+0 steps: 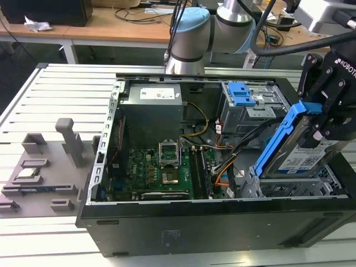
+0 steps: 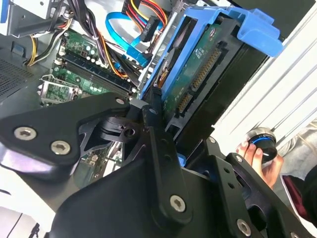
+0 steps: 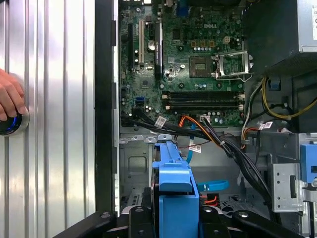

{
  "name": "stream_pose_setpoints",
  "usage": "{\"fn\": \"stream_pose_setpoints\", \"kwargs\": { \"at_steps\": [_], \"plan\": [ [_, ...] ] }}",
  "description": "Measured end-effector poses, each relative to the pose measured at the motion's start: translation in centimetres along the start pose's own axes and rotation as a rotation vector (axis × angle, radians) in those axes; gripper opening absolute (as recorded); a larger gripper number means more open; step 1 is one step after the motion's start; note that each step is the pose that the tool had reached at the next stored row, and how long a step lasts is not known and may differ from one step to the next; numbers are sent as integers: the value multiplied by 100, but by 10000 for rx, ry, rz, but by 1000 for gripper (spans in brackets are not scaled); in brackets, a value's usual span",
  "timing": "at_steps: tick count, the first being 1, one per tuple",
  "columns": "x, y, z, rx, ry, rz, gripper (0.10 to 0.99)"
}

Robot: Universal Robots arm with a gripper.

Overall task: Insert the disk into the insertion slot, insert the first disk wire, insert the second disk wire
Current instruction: 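Insert the disk into the insertion slot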

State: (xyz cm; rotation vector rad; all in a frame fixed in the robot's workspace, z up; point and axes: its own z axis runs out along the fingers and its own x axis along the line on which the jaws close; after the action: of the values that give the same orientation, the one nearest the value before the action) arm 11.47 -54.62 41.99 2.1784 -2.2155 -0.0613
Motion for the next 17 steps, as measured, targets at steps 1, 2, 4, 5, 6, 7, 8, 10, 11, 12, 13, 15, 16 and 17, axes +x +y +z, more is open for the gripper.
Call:
{"fn": "stream_pose_setpoints", "kwargs": {
  "at_steps": [1,2,4,5,6,7,8,10,11,12,13,15,16,17],
  "plan": [
    [0,-1,13,0,-1,0,361],
    [0,-1,22,0,0,0,361],
    [0,-2,36,0,-1,0,361],
    [0,-2,43,0,0,0,361],
    [0,-3,51,0,-1,0,361],
    [0,-3,60,1,-1,0,361],
    [0,-4,79,0,-1,0,361],
    [0,-6,114,0,-1,0,361],
    [1,-7,136,0,-2,0,361],
    [1,-8,149,0,-1,0,361],
    [0,-8,161,0,1,0,361],
    [1,-9,162,1,6,0,361],
    [1,-9,163,1,7,0,361],
    [1,-8,163,1,7,0,361]
  ]
}}
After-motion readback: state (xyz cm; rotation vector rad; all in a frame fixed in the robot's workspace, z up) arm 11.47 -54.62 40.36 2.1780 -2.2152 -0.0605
